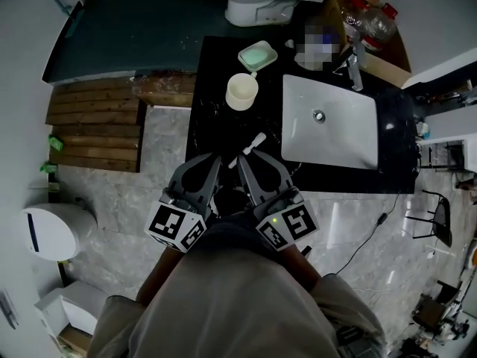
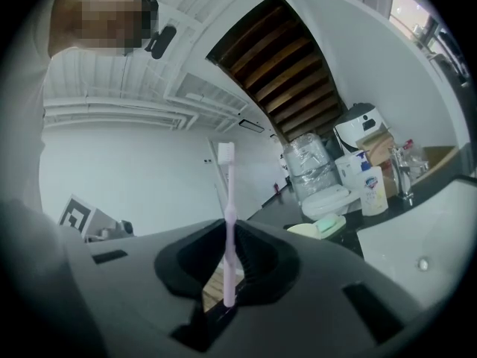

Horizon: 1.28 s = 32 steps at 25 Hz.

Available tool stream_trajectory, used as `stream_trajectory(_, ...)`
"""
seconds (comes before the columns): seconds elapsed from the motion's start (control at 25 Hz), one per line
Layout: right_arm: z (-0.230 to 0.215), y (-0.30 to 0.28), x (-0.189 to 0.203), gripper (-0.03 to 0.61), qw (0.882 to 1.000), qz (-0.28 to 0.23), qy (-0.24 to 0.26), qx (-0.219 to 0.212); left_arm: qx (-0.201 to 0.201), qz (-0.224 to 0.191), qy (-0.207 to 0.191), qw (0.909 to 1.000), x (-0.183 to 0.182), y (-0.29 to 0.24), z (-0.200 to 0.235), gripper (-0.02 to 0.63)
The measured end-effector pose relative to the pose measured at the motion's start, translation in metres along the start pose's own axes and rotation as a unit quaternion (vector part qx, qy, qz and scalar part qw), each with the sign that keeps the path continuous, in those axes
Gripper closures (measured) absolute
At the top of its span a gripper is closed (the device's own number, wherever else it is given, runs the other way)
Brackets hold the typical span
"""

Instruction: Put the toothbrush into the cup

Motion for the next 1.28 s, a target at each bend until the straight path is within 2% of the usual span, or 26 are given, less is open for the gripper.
stream_trajectory(0.28,-0.031,-0.030,-0.012,0.529,1.000,-0.015,-0.012,0.015,0.013,0.010,-0.006,0.9998,-0.009,-0.034,0.024,0.604)
stream_trajectory(0.56,-0.055,-0.038,-0.023,0.529,0.998,-0.028,-0.036,0.046,0.037,0.037,-0.007,0.9986,-0.017,-0.060,0.029,0.603)
stream_trajectory(0.76,-0.065,-0.042,-0.025,0.529,0.995,-0.037,-0.050,0.075,0.064,0.049,-0.040,0.9959,-0.026,-0.073,0.031,0.604)
stream_trajectory(0.88,-0.067,-0.049,-0.027,0.529,0.993,-0.044,-0.053,0.093,0.082,0.063,-0.040,0.9938,-0.027,-0.081,0.040,0.603)
stream_trajectory(1.12,-0.059,-0.070,-0.026,0.529,0.988,-0.053,-0.056,0.135,0.134,0.091,-0.052,0.9855,-0.036,-0.087,0.068,0.604)
stream_trajectory(1.28,-0.055,-0.081,-0.021,0.529,0.979,-0.058,-0.063,0.186,0.183,0.114,-0.074,0.9738,-0.040,-0.092,0.087,0.603)
Point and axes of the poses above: the fingertips, and each gripper's own axes: y backward along the fingers, z to its left, x out of its underside, the point moved 2 cm from there along y, backward along the fingers, and after that the axes turned 14 degrees about x, right-handed, at the moved point
